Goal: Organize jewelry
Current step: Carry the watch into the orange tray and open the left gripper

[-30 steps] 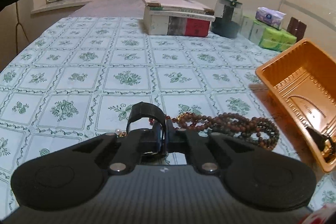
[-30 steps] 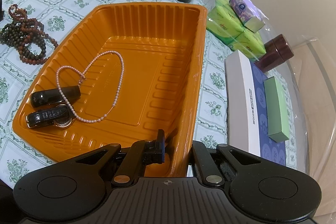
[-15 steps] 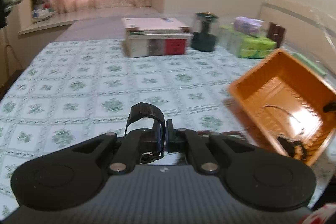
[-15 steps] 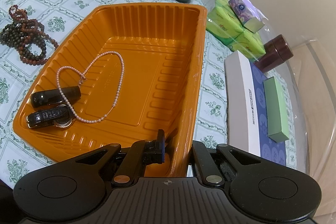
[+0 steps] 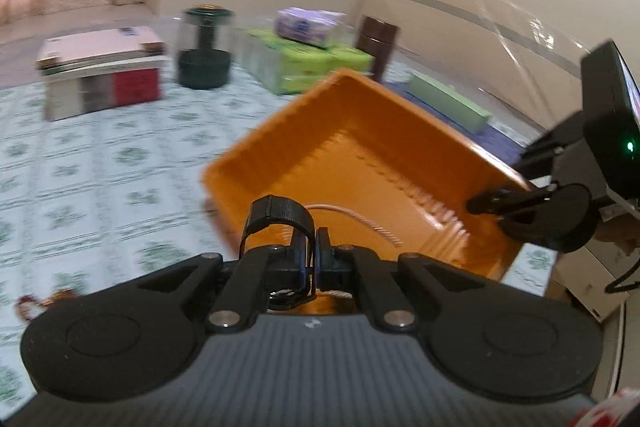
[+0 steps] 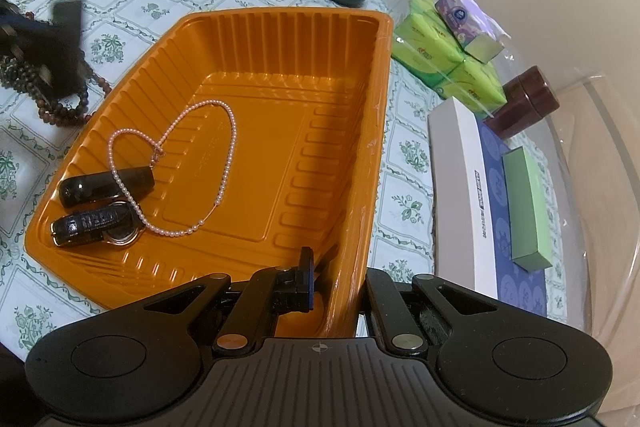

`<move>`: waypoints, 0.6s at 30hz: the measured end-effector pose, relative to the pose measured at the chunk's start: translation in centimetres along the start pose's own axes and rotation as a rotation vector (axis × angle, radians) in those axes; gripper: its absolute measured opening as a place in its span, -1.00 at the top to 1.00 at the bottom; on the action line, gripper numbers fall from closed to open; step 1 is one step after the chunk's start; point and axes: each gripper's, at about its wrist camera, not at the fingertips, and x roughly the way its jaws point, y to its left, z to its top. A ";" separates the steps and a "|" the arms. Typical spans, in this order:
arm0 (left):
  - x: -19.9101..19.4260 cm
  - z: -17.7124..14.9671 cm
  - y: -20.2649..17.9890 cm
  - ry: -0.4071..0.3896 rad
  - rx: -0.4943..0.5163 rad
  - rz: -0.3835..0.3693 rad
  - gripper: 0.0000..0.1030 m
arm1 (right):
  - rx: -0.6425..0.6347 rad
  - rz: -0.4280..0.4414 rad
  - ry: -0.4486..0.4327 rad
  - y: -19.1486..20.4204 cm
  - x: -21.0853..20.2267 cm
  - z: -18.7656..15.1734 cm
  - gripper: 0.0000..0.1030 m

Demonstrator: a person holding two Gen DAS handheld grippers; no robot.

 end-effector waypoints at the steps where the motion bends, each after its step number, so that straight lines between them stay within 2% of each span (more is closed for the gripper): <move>1: 0.6 0.2 -0.7 0.006 0.011 -0.011 0.93 | 0.000 0.000 -0.001 0.0 0.0 0.0 0.88; 7: 3.0 0.6 -2.4 0.030 0.041 -0.043 0.93 | 0.006 0.004 -0.003 -0.1 0.1 0.0 0.88; 18: 5.5 0.5 -2.5 0.072 0.061 -0.038 0.93 | 0.011 0.011 -0.004 -0.4 0.2 -0.1 0.88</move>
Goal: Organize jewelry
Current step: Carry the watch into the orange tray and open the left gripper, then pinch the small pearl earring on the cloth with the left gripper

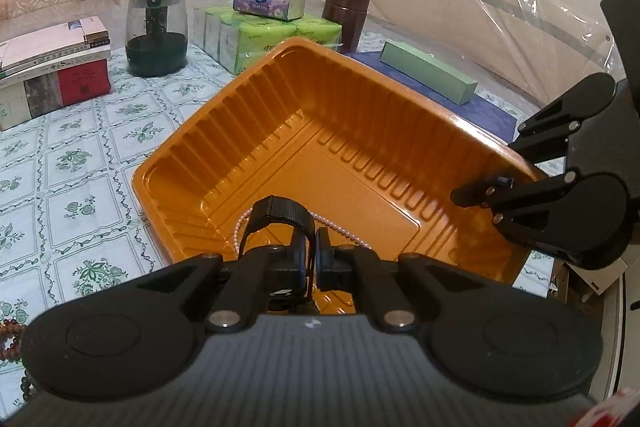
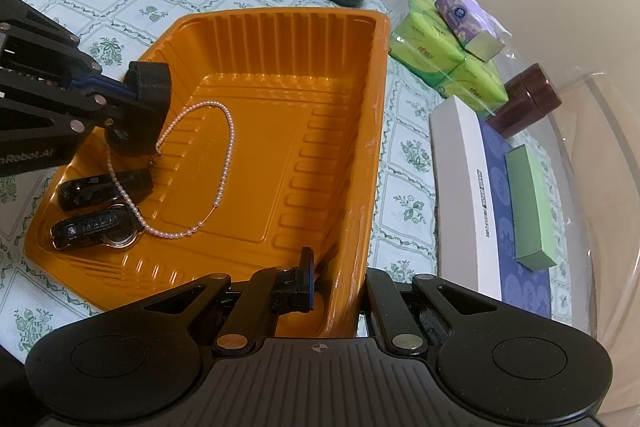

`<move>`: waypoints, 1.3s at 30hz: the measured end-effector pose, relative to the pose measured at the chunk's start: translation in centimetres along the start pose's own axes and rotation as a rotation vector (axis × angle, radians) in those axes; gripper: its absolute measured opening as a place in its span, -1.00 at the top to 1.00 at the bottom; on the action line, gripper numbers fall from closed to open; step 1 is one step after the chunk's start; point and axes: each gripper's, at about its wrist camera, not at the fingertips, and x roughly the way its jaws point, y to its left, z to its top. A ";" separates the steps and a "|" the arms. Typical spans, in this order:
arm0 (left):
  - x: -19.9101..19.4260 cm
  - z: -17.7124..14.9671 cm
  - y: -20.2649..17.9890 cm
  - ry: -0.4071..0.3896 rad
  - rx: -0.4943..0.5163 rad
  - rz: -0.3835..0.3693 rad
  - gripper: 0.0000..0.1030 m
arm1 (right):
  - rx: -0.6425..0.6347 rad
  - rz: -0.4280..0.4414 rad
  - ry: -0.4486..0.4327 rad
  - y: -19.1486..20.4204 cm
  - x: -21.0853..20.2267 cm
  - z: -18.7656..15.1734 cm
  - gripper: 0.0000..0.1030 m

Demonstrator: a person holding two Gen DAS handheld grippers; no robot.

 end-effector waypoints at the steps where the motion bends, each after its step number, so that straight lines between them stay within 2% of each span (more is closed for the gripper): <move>1: 0.1 0.0 -0.1 0.000 0.002 -0.001 0.93 | 0.000 0.000 0.000 0.0 0.0 0.0 0.88; 8: 0.4 0.0 -0.5 0.009 0.027 0.018 0.86 | 0.001 0.000 -0.001 0.0 0.0 0.0 0.88; 12: -0.6 0.2 -0.3 -0.014 0.035 0.021 0.73 | 0.001 0.001 -0.001 0.0 0.0 0.0 0.88; 16: -2.7 -0.2 0.6 -0.041 0.028 0.058 0.69 | 0.001 -0.001 -0.001 0.0 0.0 0.0 0.88; 23: -7.8 -3.4 5.3 -0.055 -0.036 0.214 0.64 | 0.002 -0.003 -0.002 0.1 0.0 0.0 0.88; 33: -14.3 -10.1 12.9 -0.003 -0.140 0.497 0.57 | 0.006 -0.002 0.001 0.1 0.0 -0.1 0.88; 39: -15.6 -13.1 14.4 0.033 -0.175 0.549 0.57 | 0.004 -0.005 0.004 0.1 0.0 -0.1 0.88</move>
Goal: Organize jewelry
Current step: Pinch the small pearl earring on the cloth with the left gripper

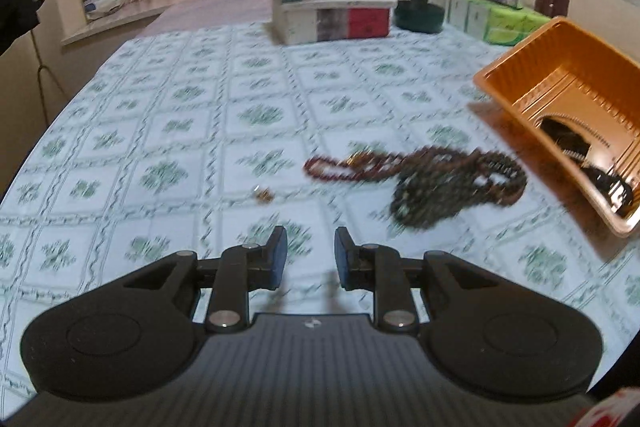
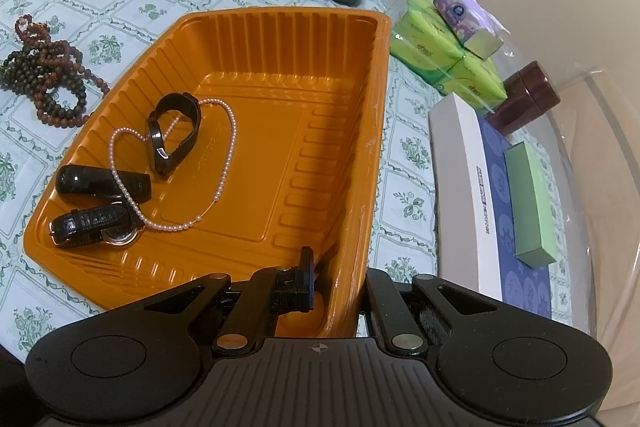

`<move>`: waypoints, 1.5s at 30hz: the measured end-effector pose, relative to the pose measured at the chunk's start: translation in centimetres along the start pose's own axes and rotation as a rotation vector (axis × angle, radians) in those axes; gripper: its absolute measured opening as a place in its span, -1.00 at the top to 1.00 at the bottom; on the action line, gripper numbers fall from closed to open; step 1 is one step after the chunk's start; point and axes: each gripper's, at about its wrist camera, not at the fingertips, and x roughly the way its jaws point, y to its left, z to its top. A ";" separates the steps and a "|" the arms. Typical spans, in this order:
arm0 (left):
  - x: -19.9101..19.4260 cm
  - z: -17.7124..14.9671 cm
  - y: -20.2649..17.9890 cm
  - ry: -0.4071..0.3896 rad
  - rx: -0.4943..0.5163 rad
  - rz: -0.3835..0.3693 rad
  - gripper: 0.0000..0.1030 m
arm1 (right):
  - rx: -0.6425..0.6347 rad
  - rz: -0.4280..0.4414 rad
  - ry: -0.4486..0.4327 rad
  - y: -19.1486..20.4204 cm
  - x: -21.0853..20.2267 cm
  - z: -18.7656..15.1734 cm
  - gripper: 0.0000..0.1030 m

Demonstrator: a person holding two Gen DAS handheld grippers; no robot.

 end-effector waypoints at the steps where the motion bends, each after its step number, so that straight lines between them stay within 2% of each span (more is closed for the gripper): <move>1: 0.1 -0.3 0.1 0.005 -0.003 0.004 0.57 | 0.000 0.000 0.000 0.0 0.0 0.0 0.88; 5: 0.8 -0.6 0.5 0.005 -0.019 0.019 0.57 | 0.000 0.000 0.000 0.0 0.0 0.0 0.88; 14: 4.3 0.7 1.4 -0.032 -0.026 0.104 0.56 | -0.003 -0.001 0.003 0.0 0.0 0.0 0.88; 21: 6.9 1.5 1.2 -0.039 0.034 0.159 0.56 | -0.001 -0.002 0.007 0.0 0.2 0.0 0.88; 27: 7.7 1.7 1.1 -0.047 0.049 0.153 0.58 | -0.002 -0.002 0.009 0.0 0.2 0.0 0.88; 30: 7.7 1.6 1.1 -0.046 0.051 0.134 0.70 | -0.003 -0.003 0.008 0.0 0.2 0.0 0.88; 39: 5.4 1.7 0.0 -0.073 0.062 0.119 0.75 | 0.000 -0.004 0.007 0.0 0.1 0.0 0.88; 45: 3.0 1.9 -2.7 -0.102 0.077 0.042 0.75 | 0.001 -0.005 0.001 0.0 -0.1 -0.1 0.88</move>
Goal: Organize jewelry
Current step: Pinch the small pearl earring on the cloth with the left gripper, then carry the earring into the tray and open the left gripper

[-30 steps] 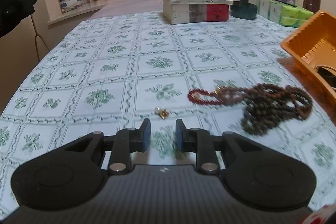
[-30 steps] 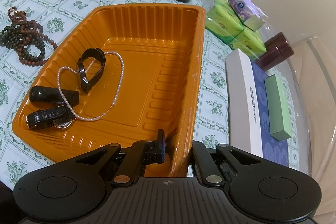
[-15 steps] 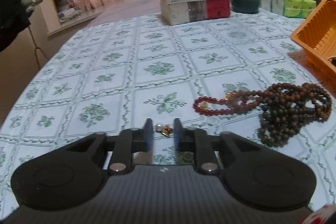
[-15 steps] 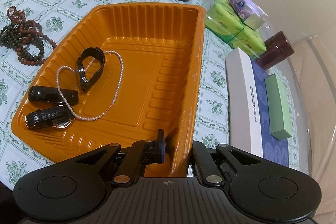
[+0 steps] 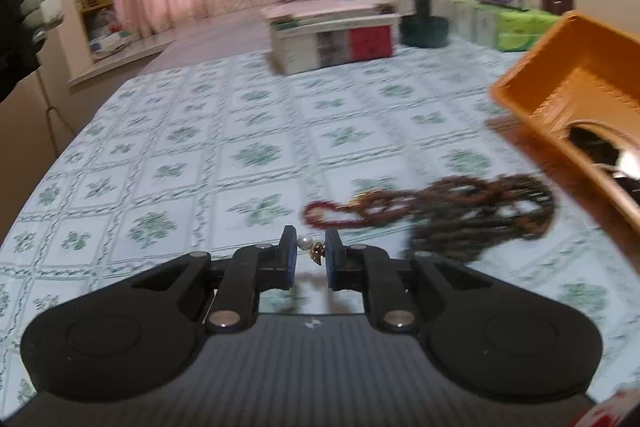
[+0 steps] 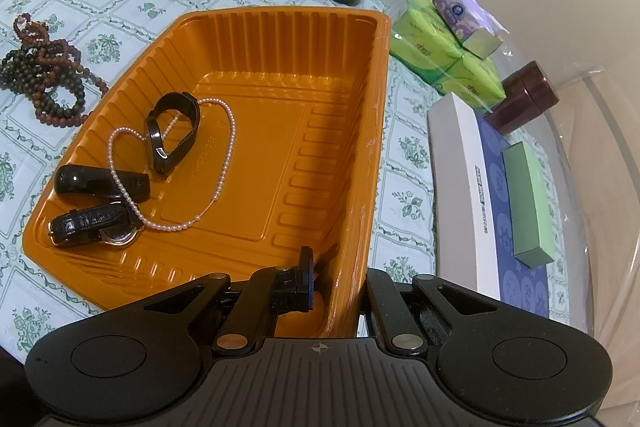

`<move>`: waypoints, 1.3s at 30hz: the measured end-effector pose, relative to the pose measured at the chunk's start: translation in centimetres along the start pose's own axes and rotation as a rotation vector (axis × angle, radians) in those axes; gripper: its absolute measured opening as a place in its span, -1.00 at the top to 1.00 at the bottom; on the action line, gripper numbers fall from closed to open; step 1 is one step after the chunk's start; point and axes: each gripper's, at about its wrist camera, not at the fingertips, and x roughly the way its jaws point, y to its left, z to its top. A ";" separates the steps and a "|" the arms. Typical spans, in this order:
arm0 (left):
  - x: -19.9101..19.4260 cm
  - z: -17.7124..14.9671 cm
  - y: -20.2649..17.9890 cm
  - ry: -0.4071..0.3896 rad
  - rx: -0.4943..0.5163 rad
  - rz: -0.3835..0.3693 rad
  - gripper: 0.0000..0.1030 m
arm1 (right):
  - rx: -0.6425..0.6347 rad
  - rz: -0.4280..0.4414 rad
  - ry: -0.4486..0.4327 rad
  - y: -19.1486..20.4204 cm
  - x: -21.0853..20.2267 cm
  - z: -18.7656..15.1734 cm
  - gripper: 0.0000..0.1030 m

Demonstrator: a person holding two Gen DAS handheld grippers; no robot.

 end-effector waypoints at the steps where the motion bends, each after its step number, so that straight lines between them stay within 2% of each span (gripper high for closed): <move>1: -0.4 0.2 -0.6 -0.009 0.004 -0.020 0.75 | 0.002 0.000 0.000 0.0 0.0 0.0 0.88; 11: -3.3 4.1 -10.6 -0.103 0.061 -0.349 0.75 | 0.007 0.005 -0.004 -0.1 0.0 -0.1 0.88; 17: -2.9 5.3 -16.1 -0.119 0.136 -0.457 0.75 | 0.011 0.009 -0.008 -0.2 0.0 -0.1 0.88; 24: -2.4 5.6 -19.4 -0.116 0.192 -0.500 0.75 | 0.017 0.017 -0.010 -0.3 0.1 -0.2 0.88; 32: -1.8 5.8 -20.5 -0.105 0.213 -0.519 0.75 | 0.018 0.018 -0.010 -0.3 0.1 -0.2 0.88; 33: -1.7 5.8 -20.6 -0.103 0.212 -0.524 0.68 | 0.018 0.018 -0.010 -0.3 0.1 -0.3 0.88; 34: -1.6 5.8 -20.7 -0.100 0.212 -0.529 0.50 | 0.018 0.017 -0.010 -0.3 0.1 -0.2 0.88; 35: -1.8 5.7 -20.7 -0.101 0.214 -0.530 0.45 | 0.018 0.018 -0.011 -0.3 0.1 -0.2 0.88; 39: -2.2 5.1 -19.7 -0.099 0.202 -0.512 0.44 | 0.019 0.017 -0.010 -0.3 0.1 -0.2 0.88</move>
